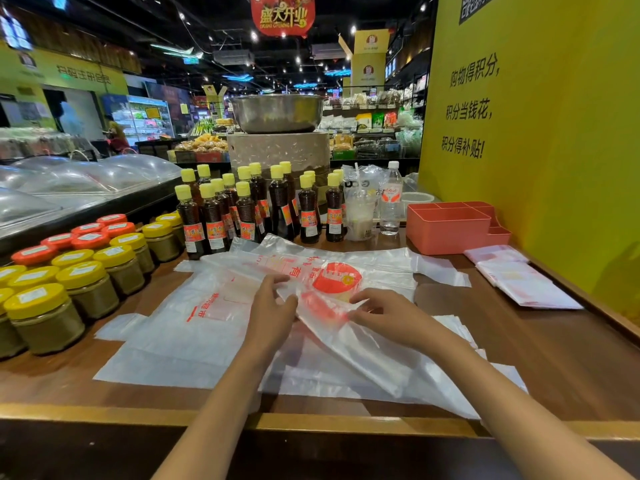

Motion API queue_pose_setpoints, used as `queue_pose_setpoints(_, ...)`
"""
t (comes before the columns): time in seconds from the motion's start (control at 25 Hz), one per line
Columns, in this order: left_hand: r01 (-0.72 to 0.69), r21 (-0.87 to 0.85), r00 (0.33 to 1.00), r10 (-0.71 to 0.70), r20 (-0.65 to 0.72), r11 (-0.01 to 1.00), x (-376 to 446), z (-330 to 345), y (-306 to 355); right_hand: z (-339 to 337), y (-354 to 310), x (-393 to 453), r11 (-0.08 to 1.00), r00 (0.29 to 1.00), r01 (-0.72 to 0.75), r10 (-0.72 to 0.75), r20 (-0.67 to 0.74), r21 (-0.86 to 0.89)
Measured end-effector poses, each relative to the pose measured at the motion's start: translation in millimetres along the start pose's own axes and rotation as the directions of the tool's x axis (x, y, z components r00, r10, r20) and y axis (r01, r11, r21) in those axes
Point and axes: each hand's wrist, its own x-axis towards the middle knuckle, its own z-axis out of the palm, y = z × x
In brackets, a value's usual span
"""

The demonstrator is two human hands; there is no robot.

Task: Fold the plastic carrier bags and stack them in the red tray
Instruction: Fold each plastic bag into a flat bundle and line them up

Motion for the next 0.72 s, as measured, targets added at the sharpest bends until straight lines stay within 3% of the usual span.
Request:
queue_pose_setpoints(0.12,0.034,-0.117,0.996,-0.024,0.085,0.993,8,10,14,1,-2,8,0.994,0.997,-0.071,0.068,0.035,0.085)
queue_pose_setpoints(0.24,0.042,-0.165,0.976,-0.005,0.219,0.985,16,24,28,0,-3,6,0.950,0.994,-0.113,0.105,0.044,0.290)
queue_pose_setpoints(0.4,0.047,-0.063,0.949,-0.025,0.315,0.997,37,40,28,0,-6,5,0.872,0.982,-0.168,0.188,0.002,0.460)
queue_pose_setpoints(0.48,-0.053,0.094,0.957,0.023,0.288,0.994,44,41,15,1,-7,7,0.837,0.966,-0.193,0.252,-0.049,0.512)
queue_pose_setpoints(0.56,-0.240,0.292,0.958,0.177,0.225,0.926,44,30,-3,8,-9,5,0.782,0.957,-0.161,0.272,-0.097,0.603)
queue_pose_setpoints(0.64,-0.477,0.411,0.873,0.367,0.320,0.777,40,13,-21,20,-12,4,0.701,0.953,-0.119,0.278,-0.116,0.703)
queue_pose_setpoints(0.72,-0.644,0.427,0.752,0.421,0.507,0.635,28,1,-26,28,-12,10,0.641,0.949,-0.099,0.291,-0.122,0.761)
